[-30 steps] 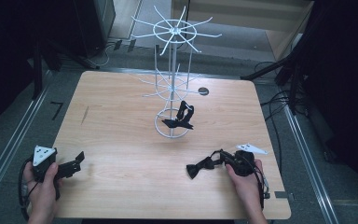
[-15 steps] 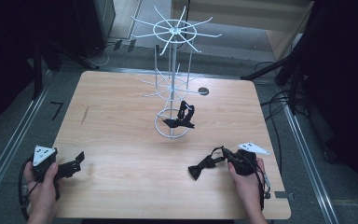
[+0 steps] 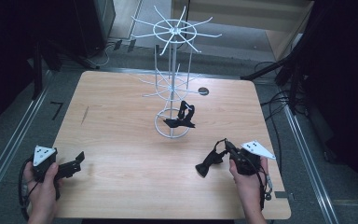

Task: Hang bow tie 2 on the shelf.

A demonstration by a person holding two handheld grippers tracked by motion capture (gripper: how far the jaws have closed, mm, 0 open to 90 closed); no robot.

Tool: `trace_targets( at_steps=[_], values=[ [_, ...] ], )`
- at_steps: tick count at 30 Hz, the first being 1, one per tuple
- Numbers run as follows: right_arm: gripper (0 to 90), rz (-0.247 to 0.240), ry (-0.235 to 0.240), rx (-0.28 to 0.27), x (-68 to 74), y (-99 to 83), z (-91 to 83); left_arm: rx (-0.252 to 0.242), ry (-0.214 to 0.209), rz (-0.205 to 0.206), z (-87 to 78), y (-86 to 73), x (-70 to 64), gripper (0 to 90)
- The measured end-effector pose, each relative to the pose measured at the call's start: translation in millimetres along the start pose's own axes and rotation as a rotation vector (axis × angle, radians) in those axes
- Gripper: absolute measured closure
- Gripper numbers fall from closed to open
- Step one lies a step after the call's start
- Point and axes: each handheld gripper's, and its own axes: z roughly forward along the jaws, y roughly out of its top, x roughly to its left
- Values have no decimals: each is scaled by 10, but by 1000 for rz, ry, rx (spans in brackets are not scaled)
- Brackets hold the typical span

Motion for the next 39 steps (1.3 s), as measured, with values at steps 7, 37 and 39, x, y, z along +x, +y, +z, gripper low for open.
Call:
trace_targets(
  at_steps=[7, 37, 39],
  values=[
    [900, -25, 3, -61, 99, 152, -53, 4, -3, -2, 6, 2, 0, 0],
    [900, -78, -8, -174, 295, 663, -68, 27, -16, -9, 23, 14, 16, 0],
    [900, -74, -8, -177, 308, 694, -46, 28, -17, -8, 23, 14, 17, 0]
  ],
)
